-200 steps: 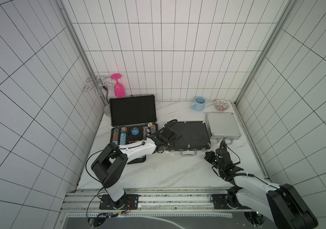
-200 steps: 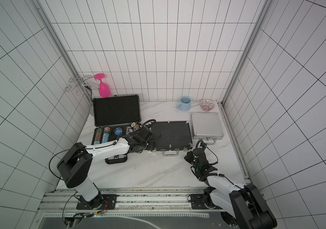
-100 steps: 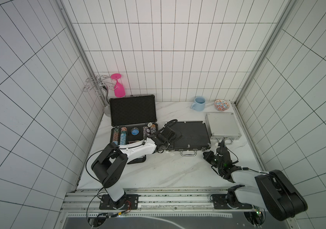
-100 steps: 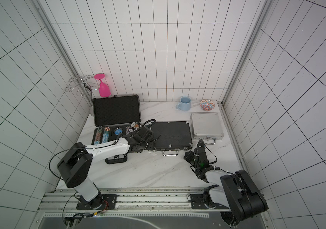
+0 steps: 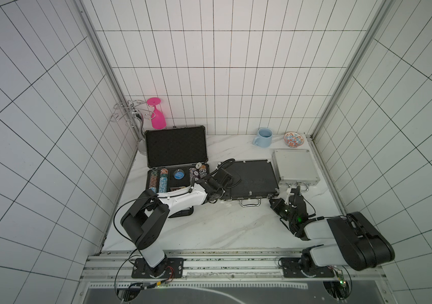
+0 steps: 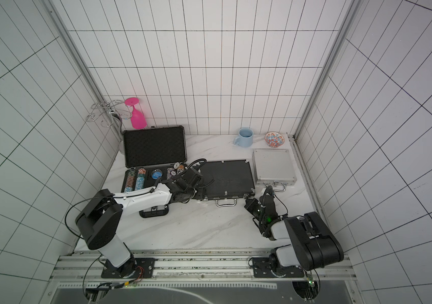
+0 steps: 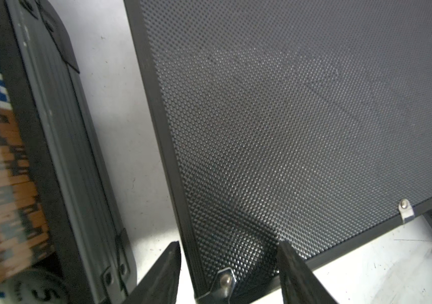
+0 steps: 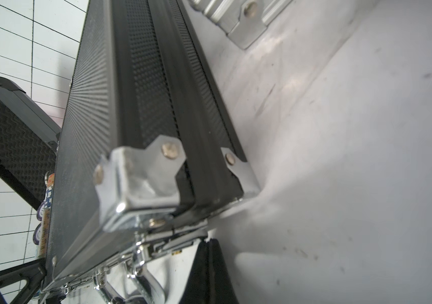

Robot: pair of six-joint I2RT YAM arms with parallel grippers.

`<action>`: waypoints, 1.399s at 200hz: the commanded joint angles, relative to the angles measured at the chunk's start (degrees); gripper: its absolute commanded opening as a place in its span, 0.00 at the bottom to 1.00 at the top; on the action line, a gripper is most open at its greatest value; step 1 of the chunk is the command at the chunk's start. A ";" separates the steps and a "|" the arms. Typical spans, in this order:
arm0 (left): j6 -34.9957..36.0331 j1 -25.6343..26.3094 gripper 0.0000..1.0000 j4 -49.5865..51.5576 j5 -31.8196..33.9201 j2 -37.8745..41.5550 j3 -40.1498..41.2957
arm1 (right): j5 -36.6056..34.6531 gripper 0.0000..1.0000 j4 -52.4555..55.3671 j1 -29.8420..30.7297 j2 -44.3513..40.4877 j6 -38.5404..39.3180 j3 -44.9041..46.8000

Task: Close the poker set cases
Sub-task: Fasten the fastener on the poker set case, then adjust the poker set case at the center of the board.

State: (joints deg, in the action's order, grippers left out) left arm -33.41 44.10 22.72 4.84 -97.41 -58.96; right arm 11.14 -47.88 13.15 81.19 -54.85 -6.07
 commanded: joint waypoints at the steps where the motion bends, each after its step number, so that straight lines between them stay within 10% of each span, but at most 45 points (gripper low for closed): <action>1: 2.21 1.18 0.59 16.04 -2.62 -5.87 5.83 | 0.10 0.04 -4.15 -0.57 1.59 -1.66 2.09; 153: 2.50 0.75 0.59 16.49 -3.00 -4.14 3.51 | -6.73 0.07 32.39 -1.64 -25.41 10.19 -6.95; 280: 4.88 0.19 0.73 23.49 -2.23 3.74 -12.21 | -5.69 0.58 45.77 9.61 -19.79 22.97 -30.82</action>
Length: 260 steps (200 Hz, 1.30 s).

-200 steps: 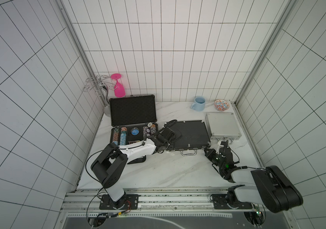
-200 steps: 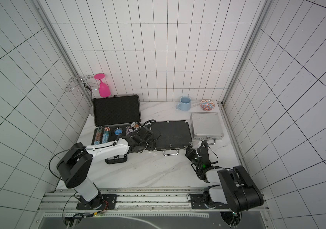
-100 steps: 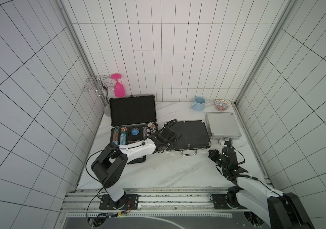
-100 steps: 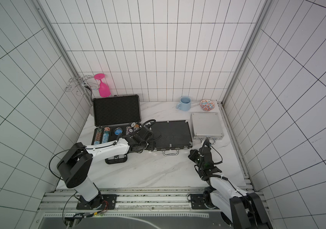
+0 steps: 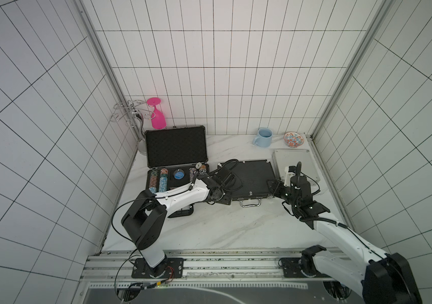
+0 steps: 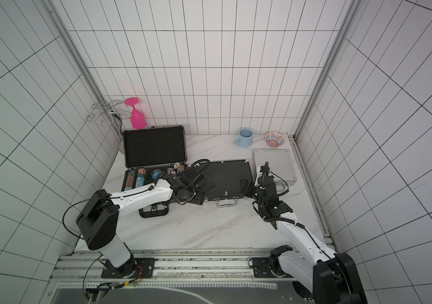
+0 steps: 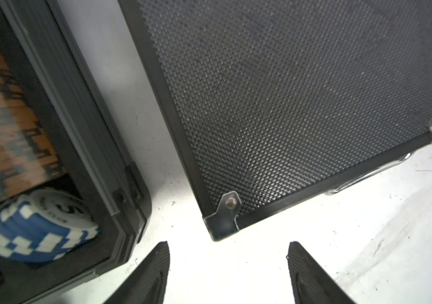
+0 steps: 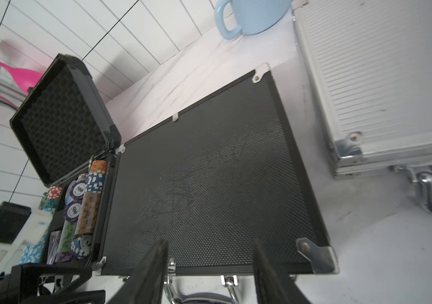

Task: Close the poker set cases
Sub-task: Adjust the poker set case at the center of the board.

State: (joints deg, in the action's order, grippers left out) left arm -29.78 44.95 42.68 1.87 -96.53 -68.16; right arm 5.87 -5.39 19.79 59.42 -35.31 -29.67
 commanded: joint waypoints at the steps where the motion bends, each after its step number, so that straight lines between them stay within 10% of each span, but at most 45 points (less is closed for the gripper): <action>1: 1.32 -0.66 0.73 3.59 0.76 2.98 -3.11 | -0.38 0.58 3.32 3.06 2.09 3.46 -7.32; 109: 6.34 -21.92 0.95 1.01 6.02 13.96 -8.33 | 1.01 0.99 2.76 14.84 17.40 8.72 -25.12; 260: -4.01 -54.04 0.93 -14.75 6.83 12.24 4.12 | 10.56 0.98 6.16 14.75 55.56 21.22 -65.53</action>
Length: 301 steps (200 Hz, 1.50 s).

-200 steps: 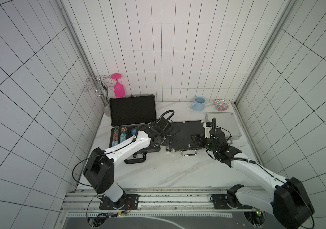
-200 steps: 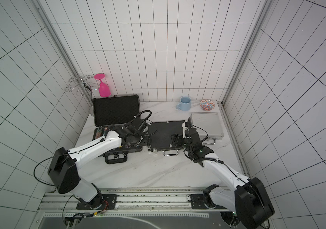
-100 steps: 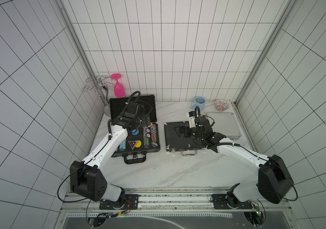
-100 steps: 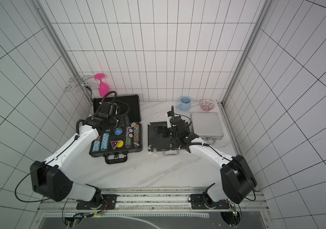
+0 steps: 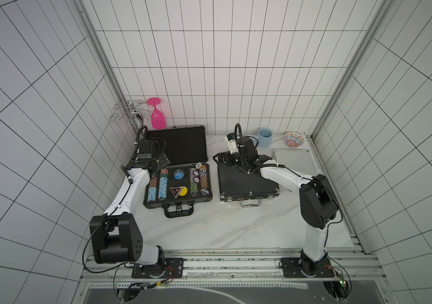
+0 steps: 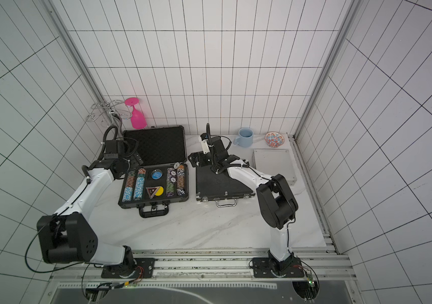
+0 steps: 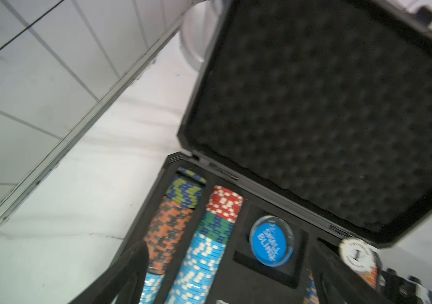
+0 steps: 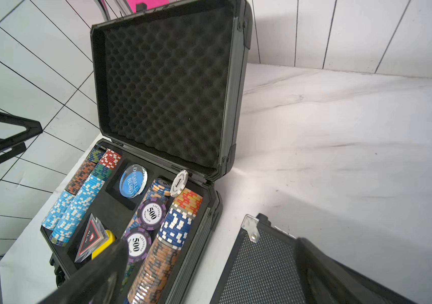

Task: Close the poker set cases
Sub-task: Adjust the poker set case at the center of the board.

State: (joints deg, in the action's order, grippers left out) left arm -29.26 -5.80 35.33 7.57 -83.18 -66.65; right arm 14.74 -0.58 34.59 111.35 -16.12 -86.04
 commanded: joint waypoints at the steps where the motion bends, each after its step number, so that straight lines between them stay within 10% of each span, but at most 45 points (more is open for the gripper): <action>1: -4.56 -3.40 0.92 -7.70 1.17 -1.24 2.73 | 1.78 0.98 1.36 -0.05 3.80 2.00 -9.42; 53: 0.16 -4.66 0.85 -10.42 1.86 -12.96 -4.35 | 4.36 0.95 1.86 0.03 8.09 0.92 -13.99; 121: 10.16 -9.90 0.73 -21.82 -13.91 -19.22 -3.39 | 7.72 0.93 -0.69 0.17 9.22 -0.26 -12.49; 191: 17.01 -10.90 0.49 -18.42 -13.53 -24.55 -11.07 | 10.96 0.88 -4.10 0.04 7.22 -0.58 -9.09; 301: 18.52 -10.73 0.40 -14.41 -10.15 -30.25 -18.51 | 12.60 0.83 -6.30 0.06 4.49 -0.76 -4.77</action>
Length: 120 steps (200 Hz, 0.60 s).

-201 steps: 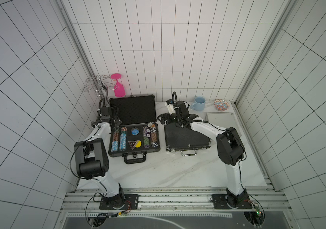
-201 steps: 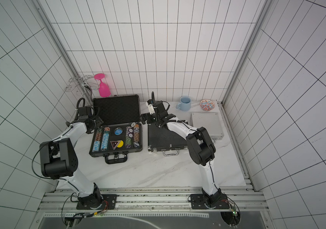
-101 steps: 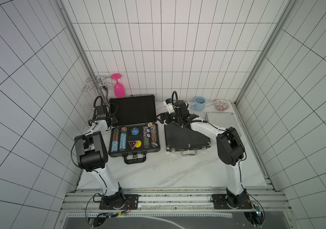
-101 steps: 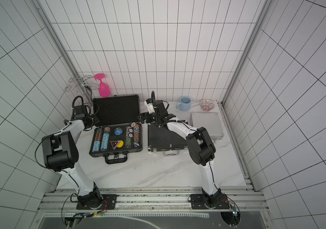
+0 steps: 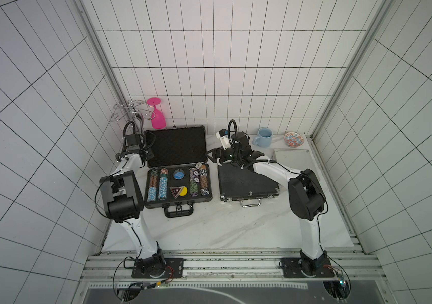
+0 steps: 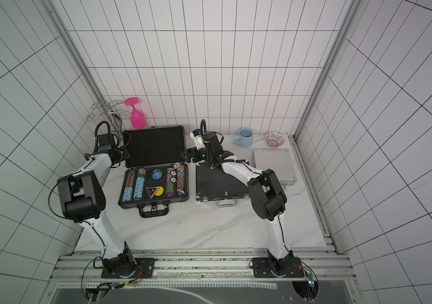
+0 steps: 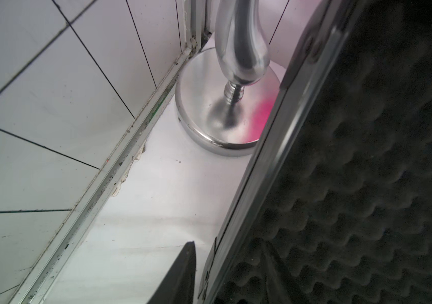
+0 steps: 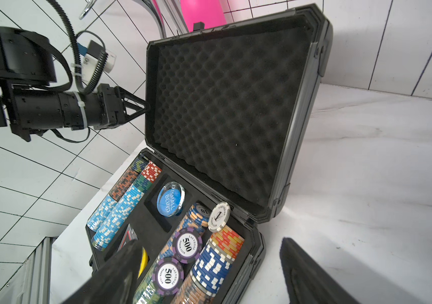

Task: Close the poker set cases
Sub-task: Adjust the poker set case at the center of the board.

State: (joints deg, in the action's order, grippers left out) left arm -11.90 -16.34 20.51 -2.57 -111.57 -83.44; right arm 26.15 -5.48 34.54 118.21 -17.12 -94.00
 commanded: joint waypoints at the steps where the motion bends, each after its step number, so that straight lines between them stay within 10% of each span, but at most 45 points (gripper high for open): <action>1: 1.13 -0.14 0.40 0.36 0.00 -1.92 -1.77 | 1.19 0.83 -1.39 0.09 -2.37 0.21 3.19; 120: 1.20 0.16 0.00 -1.52 0.31 -3.07 -1.21 | 1.87 0.81 -2.11 0.17 -2.02 -1.02 4.82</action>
State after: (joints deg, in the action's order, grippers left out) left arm -6.96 -16.19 20.64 -2.50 -114.41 -84.42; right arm 27.20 -6.66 34.54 117.49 -17.98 -92.36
